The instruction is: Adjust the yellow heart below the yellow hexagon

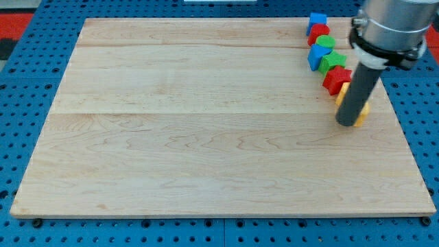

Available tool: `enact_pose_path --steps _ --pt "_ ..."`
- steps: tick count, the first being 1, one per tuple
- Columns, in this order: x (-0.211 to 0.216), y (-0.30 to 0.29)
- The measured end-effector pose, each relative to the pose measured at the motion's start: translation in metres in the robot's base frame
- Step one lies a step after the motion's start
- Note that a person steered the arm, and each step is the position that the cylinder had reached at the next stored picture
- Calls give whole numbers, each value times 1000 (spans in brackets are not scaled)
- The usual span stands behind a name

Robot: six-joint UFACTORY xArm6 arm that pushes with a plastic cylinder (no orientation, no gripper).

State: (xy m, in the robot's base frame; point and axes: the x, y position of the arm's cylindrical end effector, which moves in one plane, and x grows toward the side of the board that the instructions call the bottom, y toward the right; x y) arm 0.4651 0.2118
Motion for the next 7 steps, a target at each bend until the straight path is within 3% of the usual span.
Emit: enact_pose_path --steps 2,3,4,5,7 --pt "37 0" --pt "45 60" --pt "45 70" --pt "39 24" --pt "32 66"
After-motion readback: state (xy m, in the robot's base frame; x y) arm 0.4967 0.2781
